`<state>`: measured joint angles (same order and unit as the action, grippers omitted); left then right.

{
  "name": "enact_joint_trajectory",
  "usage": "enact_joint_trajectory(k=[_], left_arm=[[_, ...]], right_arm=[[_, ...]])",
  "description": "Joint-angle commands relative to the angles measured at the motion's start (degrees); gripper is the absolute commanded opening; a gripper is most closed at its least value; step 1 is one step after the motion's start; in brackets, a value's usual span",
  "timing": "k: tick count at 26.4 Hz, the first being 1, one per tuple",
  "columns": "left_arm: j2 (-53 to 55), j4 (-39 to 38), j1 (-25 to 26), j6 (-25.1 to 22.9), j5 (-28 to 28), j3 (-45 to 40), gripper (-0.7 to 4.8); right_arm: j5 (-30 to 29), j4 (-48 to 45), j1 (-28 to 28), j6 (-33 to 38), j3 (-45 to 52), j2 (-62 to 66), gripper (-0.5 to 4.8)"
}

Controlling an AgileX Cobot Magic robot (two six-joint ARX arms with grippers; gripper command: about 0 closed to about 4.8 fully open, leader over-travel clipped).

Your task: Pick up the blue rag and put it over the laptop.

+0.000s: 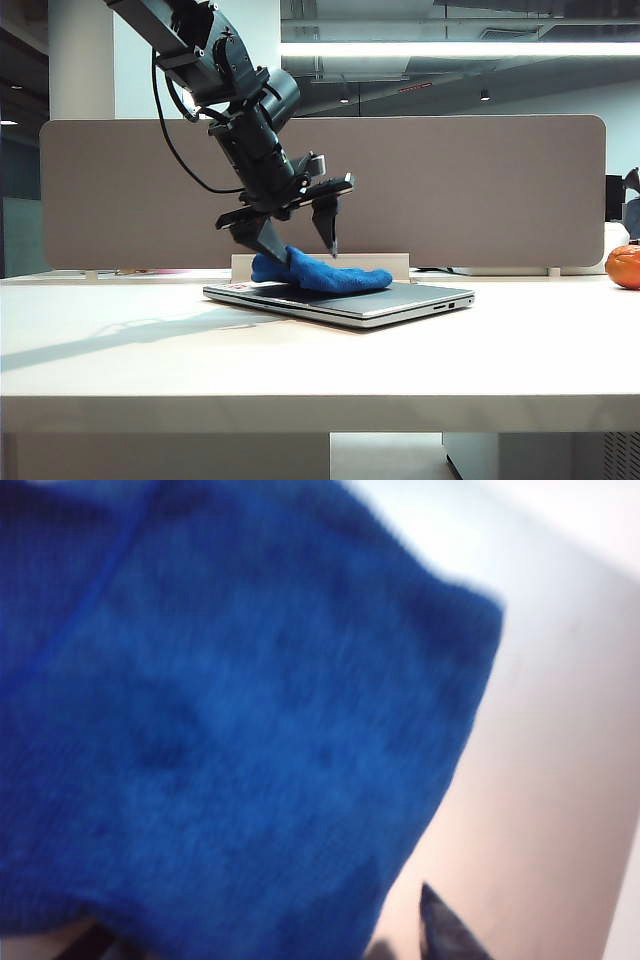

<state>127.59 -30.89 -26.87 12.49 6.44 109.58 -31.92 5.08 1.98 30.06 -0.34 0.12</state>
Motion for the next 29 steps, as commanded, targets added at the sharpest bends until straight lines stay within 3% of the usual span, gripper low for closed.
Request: enact_joint_trajectory(k=[1,12,14,18,21,23,29], left_arm=[[-1.2,-5.0,0.3,-0.5,-0.5,0.3,3.48],[-6.8,-19.0,2.1,-1.2,-0.4,0.3,3.39],[-8.2,-21.2,2.4,-3.1,-0.4,0.3,2.85],[-11.2,-24.0,2.4,-6.8,-1.5,0.3,0.56],[-14.3,-24.4,2.4,-8.6,-1.7,0.3,0.43],[-17.3,-24.6,2.3,-10.5,-1.7,0.1,-0.06],[-22.1,-24.5,1.9,-12.8,-2.3,0.1,-0.06]], right_arm=[[0.3,-0.6,0.0,-0.5,0.3,-0.1,-0.05],[0.3,-0.6,0.0,-0.5,0.3,-0.1,-0.05],[0.3,-0.6,0.0,-0.5,0.3,-0.1,-0.05],[0.4,-0.6,0.0,-0.5,0.3,-0.1,-0.05],[1.9,-0.6,0.0,-0.5,0.3,-0.1,-0.05],[3.1,-0.6,0.0,-0.5,0.3,-0.1,-0.05],[3.9,-0.6,0.0,-2.9,0.3,-0.1,-0.05]])
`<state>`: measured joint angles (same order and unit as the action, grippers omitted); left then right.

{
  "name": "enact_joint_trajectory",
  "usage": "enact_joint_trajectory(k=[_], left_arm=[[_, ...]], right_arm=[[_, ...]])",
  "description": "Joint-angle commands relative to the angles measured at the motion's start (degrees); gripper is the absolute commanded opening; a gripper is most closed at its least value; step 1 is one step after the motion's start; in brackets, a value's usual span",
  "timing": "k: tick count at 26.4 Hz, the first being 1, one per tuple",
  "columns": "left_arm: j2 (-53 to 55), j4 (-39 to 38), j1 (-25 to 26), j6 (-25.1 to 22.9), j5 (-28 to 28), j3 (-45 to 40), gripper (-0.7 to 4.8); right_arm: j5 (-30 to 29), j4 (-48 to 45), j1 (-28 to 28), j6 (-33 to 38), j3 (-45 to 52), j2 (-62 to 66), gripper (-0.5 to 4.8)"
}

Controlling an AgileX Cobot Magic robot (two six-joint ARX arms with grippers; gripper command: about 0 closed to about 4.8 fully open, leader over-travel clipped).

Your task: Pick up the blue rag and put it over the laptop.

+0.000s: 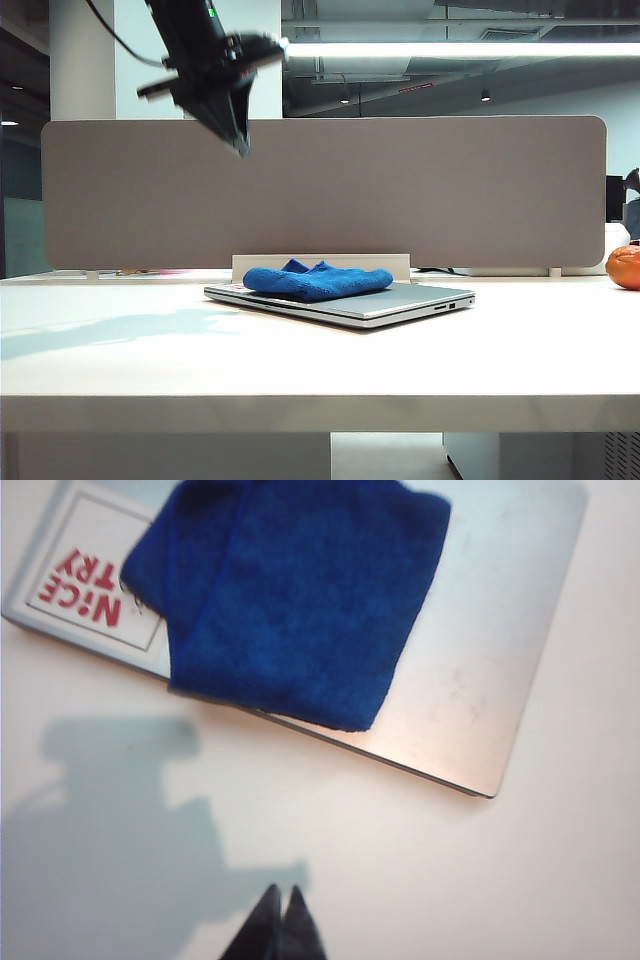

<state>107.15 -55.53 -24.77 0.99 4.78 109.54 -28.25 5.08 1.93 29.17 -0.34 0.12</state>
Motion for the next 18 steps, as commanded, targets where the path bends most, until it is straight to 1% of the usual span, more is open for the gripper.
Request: enact_joint_trajectory(k=[1,4,8,10,12,16,17,18], left_arm=[[-2.4,0.1,-0.2,-1.6,-1.2,0.1,-0.06],[-5.1,1.4,-0.2,-2.5,-1.8,-1.5,-0.06],[-10.3,5.6,-0.2,-2.4,-2.9,-8.5,-0.06],[-15.2,10.1,-0.2,-2.3,-3.7,-16.6,-0.06],[-18.8,13.5,-0.2,-1.9,-3.7,-22.4,-0.06],[-27.2,20.2,-0.2,0.5,-3.7,-35.2,-0.06],[-30.8,22.5,-0.2,1.5,-3.6,-40.0,-0.06],[-33.1,23.7,-0.2,2.0,-3.6,-42.7,-0.06]], right_arm=[[0.3,-0.6,0.0,-2.4,0.3,-0.1,-0.05],[0.3,-0.6,0.0,-2.5,0.3,-0.1,-0.05],[0.3,-0.6,0.0,-2.5,0.3,-0.1,-0.05],[0.3,-0.6,0.0,-2.5,0.3,-0.1,-0.05],[0.3,-0.6,0.0,-2.5,0.3,-0.1,-0.05],[0.1,-0.6,0.0,-2.4,0.3,-0.1,-0.05],[0.1,-0.6,0.0,-2.4,0.3,-0.1,-0.05],[0.1,-0.6,0.0,-2.4,0.3,-0.1,-0.05]])
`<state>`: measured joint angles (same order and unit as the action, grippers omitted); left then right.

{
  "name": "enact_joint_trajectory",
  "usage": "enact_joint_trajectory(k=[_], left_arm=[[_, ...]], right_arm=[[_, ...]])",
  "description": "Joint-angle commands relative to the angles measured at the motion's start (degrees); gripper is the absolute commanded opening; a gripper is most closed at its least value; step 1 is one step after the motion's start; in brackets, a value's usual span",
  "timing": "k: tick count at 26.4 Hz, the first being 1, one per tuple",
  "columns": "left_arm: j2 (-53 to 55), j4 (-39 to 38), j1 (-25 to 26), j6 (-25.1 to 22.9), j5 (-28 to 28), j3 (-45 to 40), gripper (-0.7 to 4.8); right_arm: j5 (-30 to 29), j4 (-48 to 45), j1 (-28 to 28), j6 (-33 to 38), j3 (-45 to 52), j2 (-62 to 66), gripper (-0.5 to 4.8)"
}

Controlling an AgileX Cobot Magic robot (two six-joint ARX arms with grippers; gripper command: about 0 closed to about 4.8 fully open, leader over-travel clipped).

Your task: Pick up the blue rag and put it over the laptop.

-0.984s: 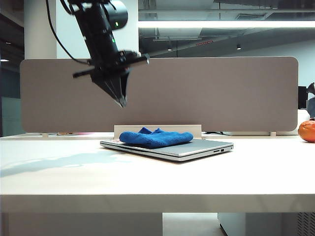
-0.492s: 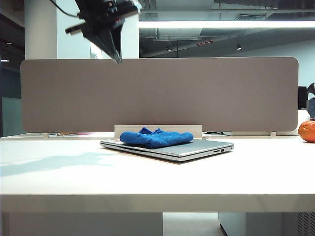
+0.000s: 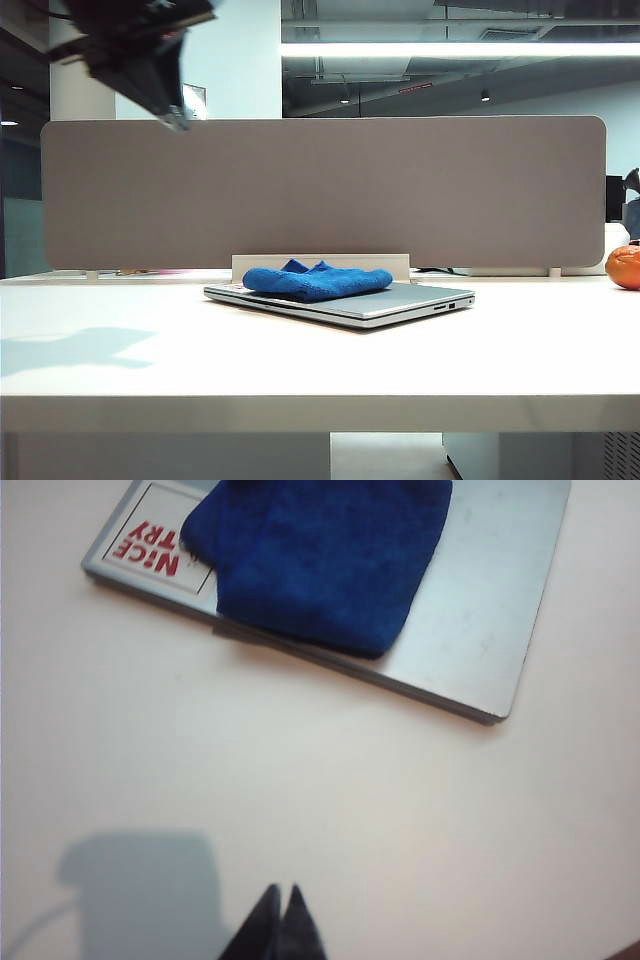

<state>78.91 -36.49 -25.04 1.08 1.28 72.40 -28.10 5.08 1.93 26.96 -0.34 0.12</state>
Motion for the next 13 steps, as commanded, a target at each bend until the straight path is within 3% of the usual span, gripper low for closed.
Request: enact_joint_trajectory(k=[1,13], left_arm=[[-8.3,6.2,0.1,2.8,-0.2,-9.5,-0.06],[-30.4,10.1,0.1,8.1,-0.7,-31.6,-0.06]], right_arm=[[0.0,-0.6,0.0,-0.2,0.3,-0.1,-0.05],[0.0,-0.6,0.0,-0.2,0.3,-0.1,-0.05]])
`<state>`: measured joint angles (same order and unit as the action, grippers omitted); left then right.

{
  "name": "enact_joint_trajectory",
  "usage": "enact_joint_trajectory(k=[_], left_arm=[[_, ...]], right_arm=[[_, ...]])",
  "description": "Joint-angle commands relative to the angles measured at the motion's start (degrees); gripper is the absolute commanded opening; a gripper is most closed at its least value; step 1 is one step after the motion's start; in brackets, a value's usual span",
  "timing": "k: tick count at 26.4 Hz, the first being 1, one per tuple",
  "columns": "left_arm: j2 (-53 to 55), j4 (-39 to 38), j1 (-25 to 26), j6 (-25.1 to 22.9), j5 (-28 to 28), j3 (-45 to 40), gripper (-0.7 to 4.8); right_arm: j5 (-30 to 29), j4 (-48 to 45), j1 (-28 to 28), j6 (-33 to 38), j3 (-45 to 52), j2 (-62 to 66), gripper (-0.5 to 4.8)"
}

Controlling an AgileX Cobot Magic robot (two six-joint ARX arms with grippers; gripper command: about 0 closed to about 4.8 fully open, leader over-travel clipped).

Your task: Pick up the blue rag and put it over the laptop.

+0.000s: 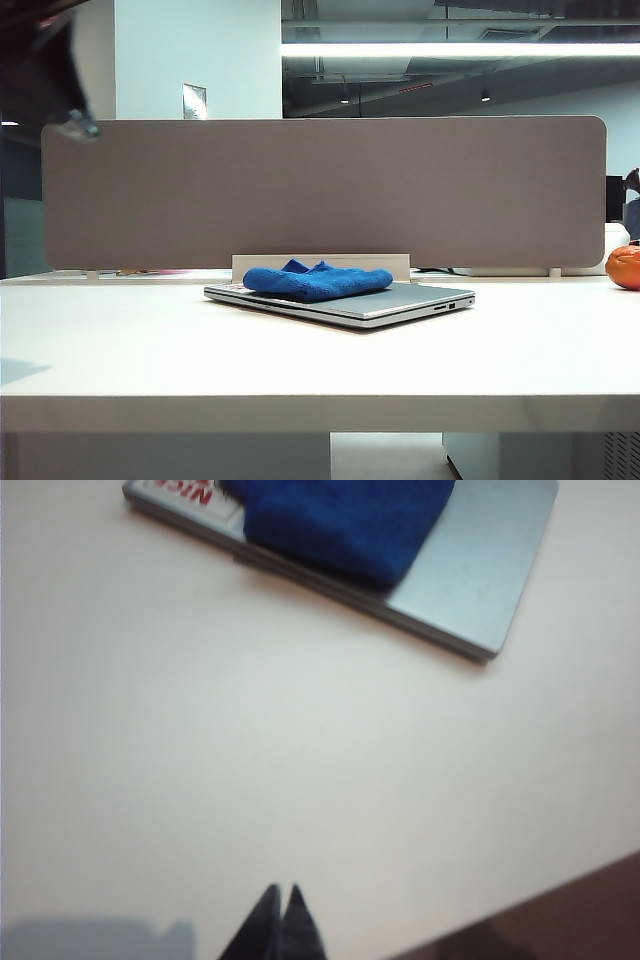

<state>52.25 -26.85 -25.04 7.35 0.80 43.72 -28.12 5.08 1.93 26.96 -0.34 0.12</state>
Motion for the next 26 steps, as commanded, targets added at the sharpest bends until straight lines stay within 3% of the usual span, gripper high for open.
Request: enact_joint_trajectory(k=[1,10,13,16,19,23,26], left_arm=[[-6.4,0.4,0.1,2.6,-0.1,-5.1,-0.06],[-14.0,-4.3,0.1,2.5,5.4,-8.6,-0.06],[-14.3,-7.1,0.1,3.8,1.3,-8.6,-0.06],[-15.9,-7.8,0.1,0.4,-2.2,-8.6,-0.06],[-19.8,-6.1,0.1,0.2,-3.7,-8.7,-0.06],[-26.6,-2.3,0.1,5.6,-6.7,-8.9,-0.06],[-30.4,-0.5,0.1,4.9,-6.6,-9.0,-0.06]], right_arm=[[0.0,-0.6,0.0,-0.2,0.3,-0.1,-0.05],[0.0,-0.6,0.1,-0.2,0.3,-0.1,-0.05],[0.0,-0.6,0.0,-0.2,0.3,-0.1,-0.05],[0.0,-0.6,0.0,-0.2,0.3,-0.1,-0.05],[0.0,-0.6,0.0,-0.2,0.3,-0.1,-0.05],[0.4,-0.6,-0.1,-0.3,0.3,-0.1,-0.05],[1.0,-0.6,-0.1,-0.2,0.3,-0.1,-0.05]])
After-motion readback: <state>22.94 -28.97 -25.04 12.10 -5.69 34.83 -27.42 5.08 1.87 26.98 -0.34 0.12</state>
